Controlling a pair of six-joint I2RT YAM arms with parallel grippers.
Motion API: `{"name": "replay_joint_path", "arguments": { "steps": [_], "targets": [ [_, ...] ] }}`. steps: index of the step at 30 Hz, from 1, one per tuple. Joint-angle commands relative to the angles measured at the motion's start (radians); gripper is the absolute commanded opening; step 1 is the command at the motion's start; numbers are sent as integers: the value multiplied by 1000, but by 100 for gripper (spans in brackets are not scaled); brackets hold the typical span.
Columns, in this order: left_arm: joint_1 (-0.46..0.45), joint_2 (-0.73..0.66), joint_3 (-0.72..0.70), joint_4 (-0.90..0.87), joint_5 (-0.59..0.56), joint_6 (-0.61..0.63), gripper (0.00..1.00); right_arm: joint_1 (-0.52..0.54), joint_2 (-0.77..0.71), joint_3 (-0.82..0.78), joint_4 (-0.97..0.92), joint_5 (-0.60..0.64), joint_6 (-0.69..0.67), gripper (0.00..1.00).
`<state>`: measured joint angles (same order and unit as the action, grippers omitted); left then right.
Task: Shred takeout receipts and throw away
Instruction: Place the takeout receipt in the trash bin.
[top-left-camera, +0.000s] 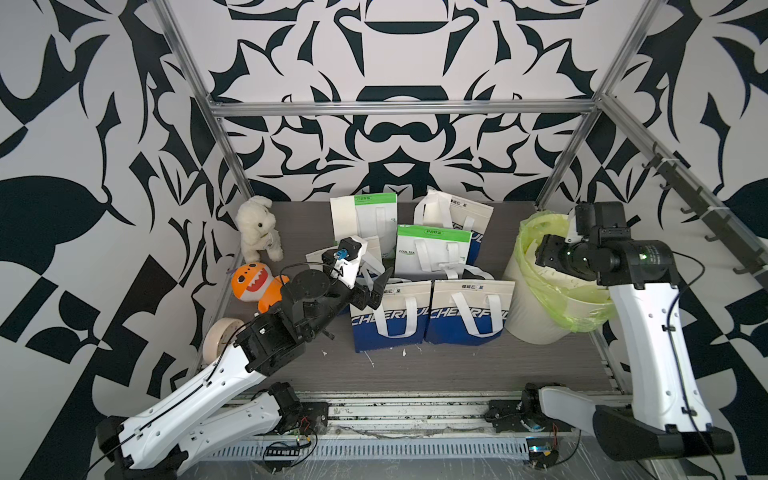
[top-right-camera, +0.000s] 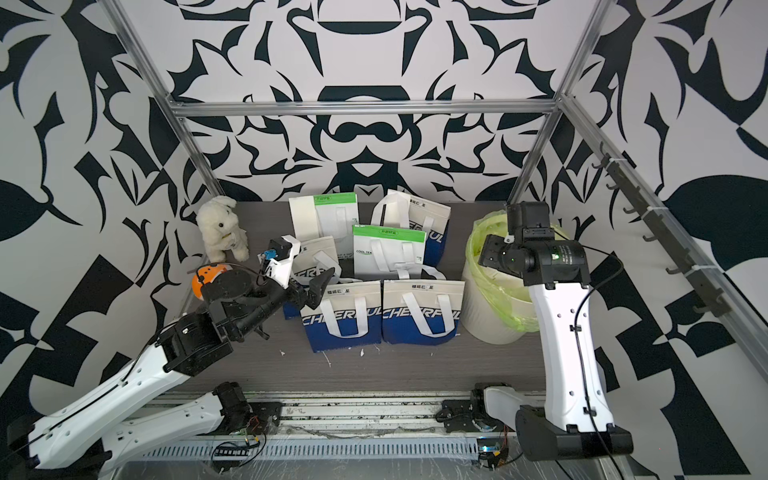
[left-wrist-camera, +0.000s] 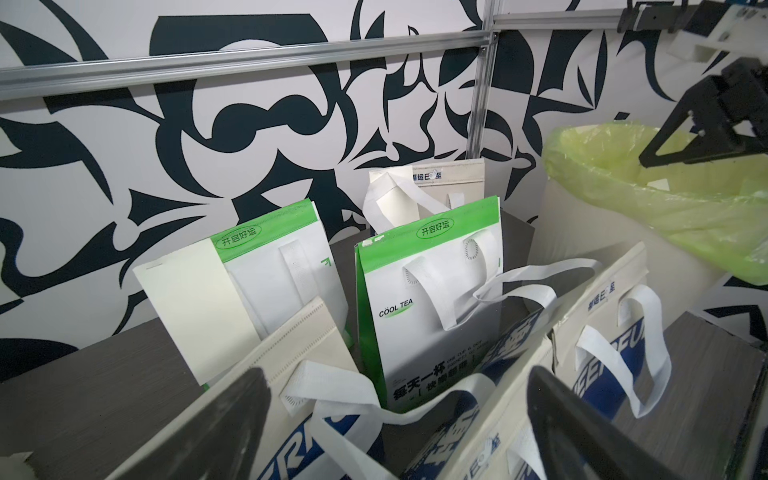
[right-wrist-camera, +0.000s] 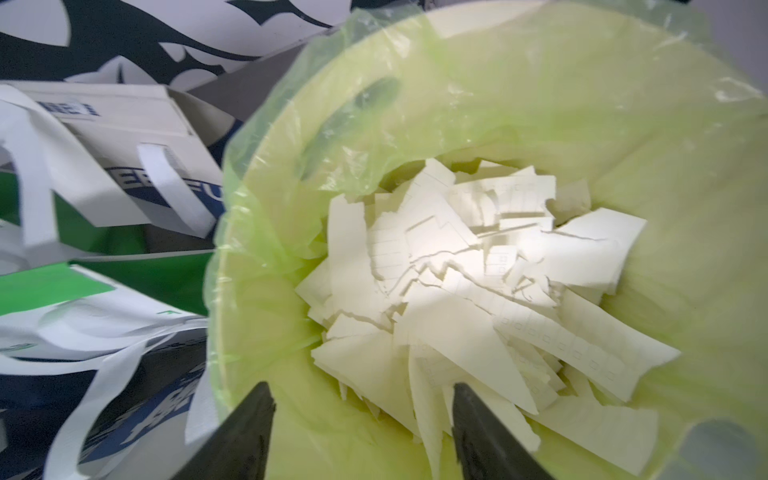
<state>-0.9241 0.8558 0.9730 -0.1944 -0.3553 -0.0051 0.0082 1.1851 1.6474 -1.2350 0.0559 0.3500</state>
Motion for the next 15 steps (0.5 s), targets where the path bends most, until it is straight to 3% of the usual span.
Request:
{"name": "replay_joint_path", "arguments": {
  "steps": [1,5,10,15],
  "targets": [
    [29,62,79,-42,12,24,99,-2,-19,49,148,-249,-35,61],
    [165,177,182,-99,116,-89,100,13,86,120,193,-442,-14,60],
    [349,310,297,-71,343,-169,96,105,182,200,239,-403,8,62],
    [376,550,527,-113,418,-64,96,223,290,280,284,-303,42,63]
  ]
}}
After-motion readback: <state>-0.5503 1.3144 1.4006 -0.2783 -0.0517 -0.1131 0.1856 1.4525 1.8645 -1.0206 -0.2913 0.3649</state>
